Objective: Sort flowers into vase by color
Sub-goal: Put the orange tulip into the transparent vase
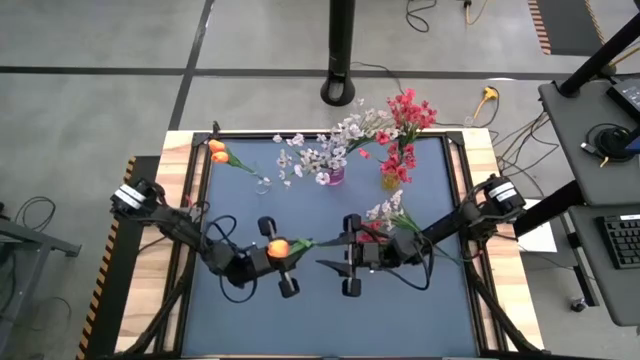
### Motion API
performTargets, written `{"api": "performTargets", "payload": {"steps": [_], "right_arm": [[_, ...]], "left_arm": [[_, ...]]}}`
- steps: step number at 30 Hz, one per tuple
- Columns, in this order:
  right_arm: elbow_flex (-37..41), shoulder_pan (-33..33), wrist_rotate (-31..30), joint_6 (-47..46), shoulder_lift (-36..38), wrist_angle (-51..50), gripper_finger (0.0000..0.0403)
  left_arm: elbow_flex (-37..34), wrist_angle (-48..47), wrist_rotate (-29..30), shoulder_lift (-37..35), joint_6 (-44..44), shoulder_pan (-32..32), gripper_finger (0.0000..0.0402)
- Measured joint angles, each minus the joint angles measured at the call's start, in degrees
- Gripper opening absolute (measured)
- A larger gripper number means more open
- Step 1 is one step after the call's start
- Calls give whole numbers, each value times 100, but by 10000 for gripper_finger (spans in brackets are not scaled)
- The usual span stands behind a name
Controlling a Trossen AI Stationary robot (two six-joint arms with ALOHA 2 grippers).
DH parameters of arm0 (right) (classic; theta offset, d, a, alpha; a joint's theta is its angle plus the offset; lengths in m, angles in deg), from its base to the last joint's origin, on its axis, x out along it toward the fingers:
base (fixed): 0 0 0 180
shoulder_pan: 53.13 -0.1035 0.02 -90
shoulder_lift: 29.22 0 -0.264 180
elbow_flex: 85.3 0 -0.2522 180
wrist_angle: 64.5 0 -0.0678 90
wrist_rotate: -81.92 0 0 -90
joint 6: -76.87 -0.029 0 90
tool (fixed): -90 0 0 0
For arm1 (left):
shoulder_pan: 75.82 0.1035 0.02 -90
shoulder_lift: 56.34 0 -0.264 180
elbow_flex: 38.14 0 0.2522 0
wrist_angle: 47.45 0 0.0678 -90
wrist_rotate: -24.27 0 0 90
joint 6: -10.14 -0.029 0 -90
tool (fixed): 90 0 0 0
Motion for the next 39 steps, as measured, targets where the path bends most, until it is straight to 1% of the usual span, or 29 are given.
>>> {"api": "performTargets", "payload": {"steps": [4, 6, 9, 11, 14, 19, 22, 26, 29, 30, 31, 34, 35, 37, 39], "right_arm": [[0, -2, -11, -68, 142, -184, 171], [0, 0, -40, -131, 275, -460, 177], [0, -1, -259, -219, 491, -973, 186], [0, -2, -406, -253, 615, -1267, 191], [0, 0, -453, -441, 785, -1630, 196], [0, 0, -452, -509, 842, -1788, 199], [0, 0, -450, -527, 842, -1795, 199], [0, 0, -452, -577, 842, -1802, 199], [0, 2, -450, -645, 842, -1805, 199], [0, 2, -450, -684, 842, -1804, 199], [0, 2, -450, -702, 842, -1801, 199], [0, 2, -450, -702, 842, -1807, 199], [0, 2, -448, -707, 842, -1808, 199], [0, 2, -447, -717, 842, -1805, 199], [0, 2, -446, -712, 842, -1808, 199]], "left_arm": [[0, -772, 423, -311, 56, -1, 23], [0, -1222, 663, -478, 124, -12, 21], [0, -1645, 974, -813, 142, -33, 16], [0, -1910, 1062, -1090, 125, -33, 13], [0, -2389, 1079, -1568, 132, -33, 8], [18, -3200, 1218, -2431, 177, -33, 5], [227, -4056, 1475, -2871, 213, -15, 5], [894, -5782, 1900, -3253, 261, 78, 4], [1660, -7383, 1819, -3381, 555, 243, 4], [1944, -7961, 1698, -3396, 749, 332, 4], [2237, -8550, 1528, -3405, 954, 442, 4], [3089, -10539, 742, -3393, 1732, 918, 4], [3320, -11034, 488, -3381, 1982, 1124, 4], [3622, -11627, 126, -3379, 2258, 1565, 4], [3744, -11853, -122, -3415, 2306, 1978, 4]]}}
